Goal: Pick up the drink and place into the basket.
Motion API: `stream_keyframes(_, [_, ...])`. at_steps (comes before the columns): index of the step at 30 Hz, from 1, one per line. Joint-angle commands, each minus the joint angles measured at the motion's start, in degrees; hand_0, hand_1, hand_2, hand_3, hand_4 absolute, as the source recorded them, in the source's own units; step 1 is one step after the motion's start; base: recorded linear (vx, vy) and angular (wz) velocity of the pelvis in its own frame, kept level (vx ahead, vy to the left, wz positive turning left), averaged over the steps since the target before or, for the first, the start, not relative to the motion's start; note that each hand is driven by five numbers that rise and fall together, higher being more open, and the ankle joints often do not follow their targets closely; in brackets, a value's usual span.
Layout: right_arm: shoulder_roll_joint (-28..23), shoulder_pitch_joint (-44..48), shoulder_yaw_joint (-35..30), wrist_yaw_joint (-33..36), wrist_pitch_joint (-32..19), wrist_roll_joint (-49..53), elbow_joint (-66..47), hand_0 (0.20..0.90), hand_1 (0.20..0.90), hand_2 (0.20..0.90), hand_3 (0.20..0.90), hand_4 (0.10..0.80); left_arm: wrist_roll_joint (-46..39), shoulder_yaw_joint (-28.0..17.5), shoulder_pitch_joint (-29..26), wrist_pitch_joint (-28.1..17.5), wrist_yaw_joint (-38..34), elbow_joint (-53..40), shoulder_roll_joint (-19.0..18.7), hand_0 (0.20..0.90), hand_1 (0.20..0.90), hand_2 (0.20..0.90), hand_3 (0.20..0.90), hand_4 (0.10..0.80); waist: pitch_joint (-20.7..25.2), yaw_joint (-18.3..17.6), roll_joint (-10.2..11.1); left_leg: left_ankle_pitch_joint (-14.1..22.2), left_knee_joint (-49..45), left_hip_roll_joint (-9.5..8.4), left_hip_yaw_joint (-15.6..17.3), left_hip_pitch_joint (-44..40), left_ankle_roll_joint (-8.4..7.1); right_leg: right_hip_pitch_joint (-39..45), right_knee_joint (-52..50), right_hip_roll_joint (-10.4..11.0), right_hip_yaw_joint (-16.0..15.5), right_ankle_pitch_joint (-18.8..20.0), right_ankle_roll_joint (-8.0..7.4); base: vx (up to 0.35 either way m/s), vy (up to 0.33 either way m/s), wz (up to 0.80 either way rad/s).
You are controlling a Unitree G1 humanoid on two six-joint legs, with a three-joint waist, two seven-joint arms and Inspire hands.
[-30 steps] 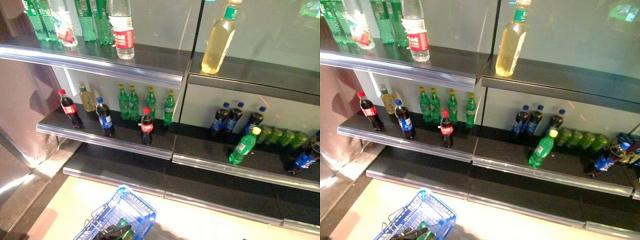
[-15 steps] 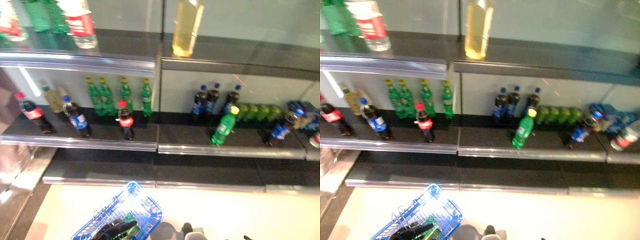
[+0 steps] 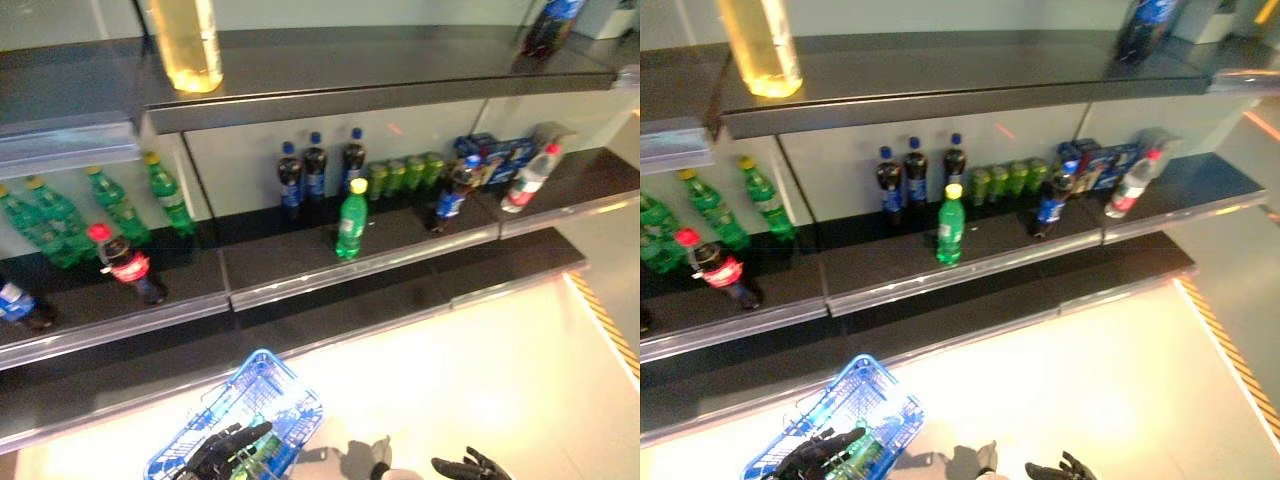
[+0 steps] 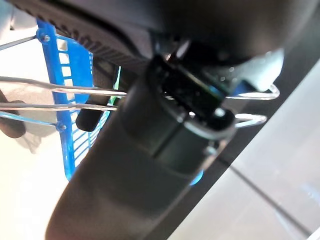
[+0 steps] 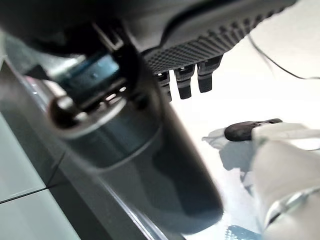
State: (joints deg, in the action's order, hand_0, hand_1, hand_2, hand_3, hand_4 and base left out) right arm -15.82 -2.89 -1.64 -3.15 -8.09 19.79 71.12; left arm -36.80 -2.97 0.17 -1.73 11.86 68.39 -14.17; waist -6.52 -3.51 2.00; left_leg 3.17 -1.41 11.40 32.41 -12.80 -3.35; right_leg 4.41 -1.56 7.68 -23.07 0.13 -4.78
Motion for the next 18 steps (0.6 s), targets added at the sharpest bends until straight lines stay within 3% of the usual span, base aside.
stream_keyframes(1, [-3.2, 2.3, 0.2, 1.3, -1.4, 0.5, -0.3, 0.9, 0.9, 0.9, 0.9, 0.8, -1.1, -0.7, -2.7, -4.8, 1.5, -7.9, -5.1, 0.3, 0.3, 0.3, 0.2, 0.1, 1.2, 0.0, -0.3, -8.9, 5.8, 3.37, -1.8, 7.3, -3.49, 2.4, -4.1, 0.5, 2.0, -4.7, -1.9, -0.075, -0.389, -0.19])
stream_keyframes(2, [-3.4, 2.7, 0.6, 1.2, -1.3, 0.7, -1.0, 0.9, 0.9, 0.9, 0.9, 0.8, -1.4, -0.7, -2.7, -4.7, 1.3, -8.5, -4.9, 0.3, 0.3, 0.3, 0.2, 0.1, 1.1, 0.3, -0.1, -9.5, 5.8, 3.86, -3.5, 7.9, -3.97, 2.6, -2.8, -0.6, 2.7, -4.7, -1.13, -0.067, -0.368, -0.13])
stream_keyframes(4, [-3.7, 3.6, 1.3, 1.7, -1.0, 1.6, -2.3, 0.9, 0.9, 0.9, 0.9, 0.8, -1.6, -0.4, -2.4, -4.7, 0.8, -9.2, -4.2, 0.3, 0.3, 0.3, 0.2, 0.1, 0.7, 1.3, 0.1, -9.3, 5.7, 3.2, -8.0, 9.0, -3.99, 2.4, -2.0, -1.6, 4.1, -4.7, -0.33, -0.084, -0.321, -0.06])
stream_keyframes(5, [-3.8, 4.1, 1.7, 1.6, -1.2, 1.2, -2.8, 0.9, 0.9, 0.9, 0.9, 0.8, -1.6, -0.5, -2.0, -5.1, 0.6, -9.4, -3.8, 0.3, 0.3, 0.3, 0.2, 0.1, 0.5, 2.4, 0.1, -9.4, 5.0, 2.36, -10.7, 10.2, -3.22, 1.7, -1.6, -2.2, 5.0, -4.1, 0.6, -0.089, -0.238, -0.19])
stream_keyframes(8, [-3.9, 4.5, 2.3, 1.6, -1.7, 0.7, -3.9, 0.9, 0.9, 0.9, 0.9, 0.8, -1.8, -0.6, -0.8, -5.4, 0.6, -9.8, -3.2, 0.3, 0.3, 0.3, 0.2, 0.1, 0.1, 3.9, -0.1, -6.8, 2.3, -1.28, -14.2, 11.4, -2.3, 1.8, -1.0, -2.5, 4.7, -4.1, 0.96, -0.043, -0.19, -0.34])
stream_keyframes(12, [-3.4, 5.1, 2.7, 1.4, -2.1, 1.0, -4.0, 0.9, 0.9, 0.9, 0.9, 0.8, -0.5, -1.3, 0.2, -5.7, 1.1, -9.0, -2.8, 0.3, 0.3, 0.3, 0.2, 0.1, 0.1, 5.7, -1.2, -5.8, 3.6, -8.02, -15.2, 12.0, -1.46, 3.2, 1.1, -3.7, 3.3, -3.4, 0.34, 0.053, -0.122, 0.0])
stream_keyframes(14, [-3.4, 5.6, 2.8, 0.9, -1.9, 0.5, -3.5, 0.9, 0.9, 0.9, 0.9, 0.8, -0.8, -1.8, 0.6, -6.0, 1.2, -8.3, -2.7, 0.3, 0.3, 0.3, 0.2, 0.1, 0.6, 6.6, -1.9, -6.6, 5.2, -10.18, -14.8, 13.1, -1.33, 3.8, 2.4, -4.6, 3.1, -2.9, -0.08, 0.104, -0.054, 0.02])
stream_keyframes(16, [-3.5, 5.8, 2.8, 0.5, -2.0, -0.3, -3.1, 0.9, 0.9, 0.9, 0.9, 0.8, -1.0, -2.2, 0.8, -6.3, 1.7, -7.6, -2.9, 0.3, 0.3, 0.3, 0.2, 0.1, 0.8, 6.8, -2.0, -6.6, 6.0, -11.09, -13.0, 13.4, -1.81, 5.2, 3.4, -4.7, 2.7, -3.4, -0.81, 0.162, -0.007, -0.03])
stream_keyframes(18, [-3.4, 5.8, 2.6, 0.5, -2.0, -0.7, -3.0, 0.9, 0.9, 0.9, 0.9, 0.8, -1.1, -2.5, 0.7, -6.7, 2.3, -6.6, -3.1, 0.3, 0.3, 0.3, 0.2, 0.1, 0.8, 6.6, -1.9, -7.5, 6.0, -10.92, -9.3, 14.2, -1.71, 6.5, 4.2, -4.9, 1.2, -3.3, -1.02, 0.152, 0.033, 0.06])
